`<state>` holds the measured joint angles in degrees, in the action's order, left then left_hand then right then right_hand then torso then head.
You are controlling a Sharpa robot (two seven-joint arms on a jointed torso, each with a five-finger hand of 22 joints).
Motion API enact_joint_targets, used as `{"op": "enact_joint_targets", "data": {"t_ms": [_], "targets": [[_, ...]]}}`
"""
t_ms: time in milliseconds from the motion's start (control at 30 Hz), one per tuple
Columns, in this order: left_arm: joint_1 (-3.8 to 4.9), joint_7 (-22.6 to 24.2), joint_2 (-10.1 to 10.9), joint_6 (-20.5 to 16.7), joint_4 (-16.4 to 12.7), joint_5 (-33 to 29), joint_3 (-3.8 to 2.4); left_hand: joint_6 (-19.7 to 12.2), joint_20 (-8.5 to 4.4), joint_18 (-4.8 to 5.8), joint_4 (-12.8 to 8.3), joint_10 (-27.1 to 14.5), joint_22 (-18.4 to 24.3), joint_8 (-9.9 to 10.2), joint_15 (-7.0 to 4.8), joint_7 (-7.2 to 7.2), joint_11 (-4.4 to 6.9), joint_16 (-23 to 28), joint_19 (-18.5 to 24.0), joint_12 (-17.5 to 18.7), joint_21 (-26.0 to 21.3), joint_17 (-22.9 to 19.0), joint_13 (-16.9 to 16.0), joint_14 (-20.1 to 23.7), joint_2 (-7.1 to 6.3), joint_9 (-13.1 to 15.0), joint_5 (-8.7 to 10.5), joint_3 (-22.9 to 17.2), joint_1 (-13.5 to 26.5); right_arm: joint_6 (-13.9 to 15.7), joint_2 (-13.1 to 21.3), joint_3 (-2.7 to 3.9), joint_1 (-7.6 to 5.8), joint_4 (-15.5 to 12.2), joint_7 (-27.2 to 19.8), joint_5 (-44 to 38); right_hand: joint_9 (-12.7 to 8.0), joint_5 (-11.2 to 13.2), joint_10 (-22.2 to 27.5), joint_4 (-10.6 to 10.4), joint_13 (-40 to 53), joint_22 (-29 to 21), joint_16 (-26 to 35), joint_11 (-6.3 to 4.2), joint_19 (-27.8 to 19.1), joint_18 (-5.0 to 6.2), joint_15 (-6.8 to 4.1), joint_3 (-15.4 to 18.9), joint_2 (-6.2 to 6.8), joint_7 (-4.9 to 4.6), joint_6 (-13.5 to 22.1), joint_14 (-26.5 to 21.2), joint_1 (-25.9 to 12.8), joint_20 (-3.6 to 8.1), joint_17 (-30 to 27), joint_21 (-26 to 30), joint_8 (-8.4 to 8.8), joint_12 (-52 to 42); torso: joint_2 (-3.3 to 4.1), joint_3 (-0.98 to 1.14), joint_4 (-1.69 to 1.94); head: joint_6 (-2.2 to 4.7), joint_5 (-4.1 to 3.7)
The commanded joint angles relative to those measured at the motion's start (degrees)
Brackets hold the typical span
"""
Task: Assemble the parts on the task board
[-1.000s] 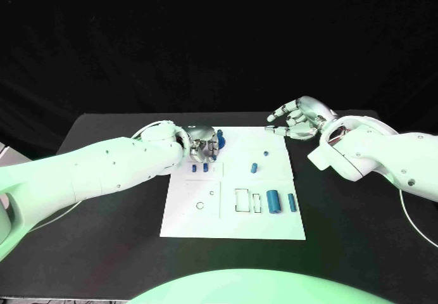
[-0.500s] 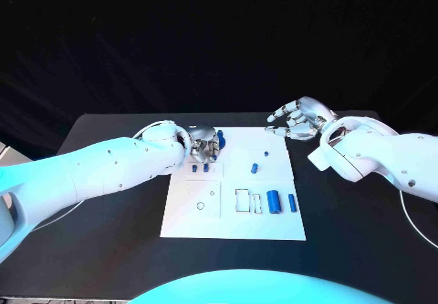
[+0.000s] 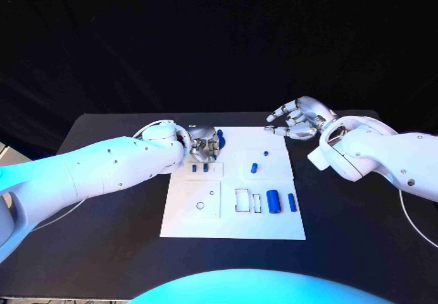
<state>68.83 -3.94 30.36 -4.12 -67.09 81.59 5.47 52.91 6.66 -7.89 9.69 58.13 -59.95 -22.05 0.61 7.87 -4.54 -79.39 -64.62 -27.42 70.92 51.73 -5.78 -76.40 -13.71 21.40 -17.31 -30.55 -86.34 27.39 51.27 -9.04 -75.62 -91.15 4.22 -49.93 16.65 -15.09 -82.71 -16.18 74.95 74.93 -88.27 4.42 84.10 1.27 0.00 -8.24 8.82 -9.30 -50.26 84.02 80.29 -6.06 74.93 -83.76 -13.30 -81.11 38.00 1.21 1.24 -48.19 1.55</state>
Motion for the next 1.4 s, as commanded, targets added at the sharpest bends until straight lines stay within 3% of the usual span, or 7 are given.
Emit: {"op": "enact_joint_targets", "data": {"t_ms": [33, 300, 567, 800, 900, 1200, 1400], "targets": [[-0.29, 1.0, -0.2, -0.4, -0.1, -1.2, 0.17, 1.5, -0.19, 0.66, -0.7, 1.9, -0.9, 0.0, -0.27, -0.22, 0.42, -0.3, -0.9, 0.9, 0.7, 0.3, -0.2, -0.7, 0.88, 0.4, 0.14, -0.8, 0.2, -0.3, -0.1, 0.01, 0.04, 0.0, -0.6, -0.2, -0.1, 0.0, 0.3, -0.1, 6.1, 11.5, 0.2, -0.03, 2.6, 0.35, 0.19, -0.3, -0.26, 0.06, 0.3, 4.8, 0.1, -0.12, 10.1, 0.4, -0.19, 0.2, -0.05, 0.04, -0.01, 0.12, 0.03], [-0.45, 1.5, 0.7, -3.7, -0.5, -3.7, 0.06, 2.3, -0.51, 0.97, -1.7, 3.6, -2.2, 0.6, -0.48, -0.21, 0.51, -0.3, -2.0, 3.0, 1.7, 0.6, 0.2, -1.4, 0.87, 0.6, 0.15, -1.5, 1.5, -0.3, -0.1, 0.01, 0.07, 0.0, -0.5, -0.2, -0.1, 0.0, 0.3, -0.1, 6.2, 11.5, 0.2, -0.04, 2.6, 0.36, 0.19, -0.3, -0.27, 0.07, 0.3, 4.8, 0.1, -0.12, 10.2, 0.4, -0.22, 0.2, -0.07, -0.01, -0.04, 0.36, -0.14], [-0.48, 1.7, 3.3, -5.1, -3.3, -6.3, -1.41, 2.6, -0.51, 1.13, -2.2, 4.1, -2.9, 1.0, -0.37, -0.07, 0.35, -0.4, -2.7, 3.9, 2.2, 0.8, 0.2, -1.8, 0.86, 0.7, 0.14, -1.8, 1.9, -0.4, 0.1, 0.01, 0.13, 0.1, -0.4, -0.2, -0.1, 0.0, 0.3, -0.1, 6.2, 11.5, 0.2, -0.04, 2.6, 0.36, 0.19, -0.3, -0.27, 0.07, 0.3, 4.8, 0.1, -0.12, 10.2, 0.4, -0.22, 0.2, -0.17, 0.00, 0.18, 0.57, -0.22], [-0.45, 1.3, 6.1, -4.5, -6.2, -7.2, -2.77, 2.8, -0.50, 1.13, -2.4, 4.5, -2.9, 1.0, -0.37, -0.08, 0.36, -0.3, -2.8, 4.2, 2.2, 0.7, 0.2, -1.9, 0.81, 0.8, 0.16, -1.8, 2.2, -0.4, 0.2, 0.01, 0.15, 0.1, -0.4, -0.3, -0.1, 0.0, 0.3, -0.1, 6.2, 11.5, 0.2, -0.04, 2.6, 0.36, 0.19, -0.3, -0.27, 0.07, 0.3, 4.8, 0.1, -0.12, 10.2, 0.4, -0.22, 0.2, -0.14, -0.01, 0.14, 0.58, -0.01], [-0.44, 1.1, 7.3, -4.0, -6.9, -7.2, -3.07, 3.0, -0.48, 1.13, -2.4, 4.7, -2.9, 1.2, -0.35, -0.09, 0.34, -0.3, -2.8, 4.6, 2.2, 0.5, 0.2, -1.9, 0.65, 0.8, 0.20, -1.7, 2.7, -0.4, 0.3, 0.01, 0.16, 0.1, -0.4, -0.3, -0.1, 0.0, 0.3, -0.1, 6.2, 11.5, 0.2, -0.04, 2.6, 0.36, 0.19, -0.3, -0.27, 0.07, 0.3, 4.8, 0.1, -0.12, 10.2, 0.4, -0.22, 0.2, -0.16, 0.01, 0.13, 0.53, 0.07], [-0.49, 0.9, 7.9, -2.8, -5.9, -6.4, -3.24, 3.0, -0.46, 1.14, -2.3, 4.8, -2.9, 1.3, -0.33, -0.12, 0.34, -0.2, -2.8, 4.9, 2.2, 0.5, 0.3, -2.0, 0.52, 0.8, 0.23, -1.6, 3.1, -0.4, 0.4, 0.01, 0.19, 0.1, -0.3, -0.4, -0.1, 0.0, 0.3, -0.1, 6.2, 11.5, 0.2, -0.04, 2.6, 0.36, 0.19, -0.3, -0.27, 0.07, 0.3, 4.8, 0.1, -0.12, 10.2, 0.4, -0.22, 0.2, -0.10, -0.07, 0.22, 0.58, 0.36], [-0.96, 1.0, 7.3, -2.2, -4.5, -5.8, -3.14, 3.0, -0.46, 1.14, -2.4, 4.9, -2.9, 1.3, -0.34, -0.15, 0.36, -0.2, -2.8, 5.0, 2.2, 0.3, 0.3, -1.9, 0.49, 0.8, 0.21, -1.6, 3.1, -0.4, 0.3, 0.01, 0.22, 0.1, -0.3, -0.5, -0.1, 0.0, 0.3, -0.1, 6.2, 11.5, 0.2, -0.04, 2.6, 0.36, 0.19, -0.3, -0.27, 0.07, 0.3, 4.8, 0.1, -0.12, 10.2, 0.4, -0.22, 0.2, 0.06, -0.12, -0.08, 0.61, 0.41]]}}
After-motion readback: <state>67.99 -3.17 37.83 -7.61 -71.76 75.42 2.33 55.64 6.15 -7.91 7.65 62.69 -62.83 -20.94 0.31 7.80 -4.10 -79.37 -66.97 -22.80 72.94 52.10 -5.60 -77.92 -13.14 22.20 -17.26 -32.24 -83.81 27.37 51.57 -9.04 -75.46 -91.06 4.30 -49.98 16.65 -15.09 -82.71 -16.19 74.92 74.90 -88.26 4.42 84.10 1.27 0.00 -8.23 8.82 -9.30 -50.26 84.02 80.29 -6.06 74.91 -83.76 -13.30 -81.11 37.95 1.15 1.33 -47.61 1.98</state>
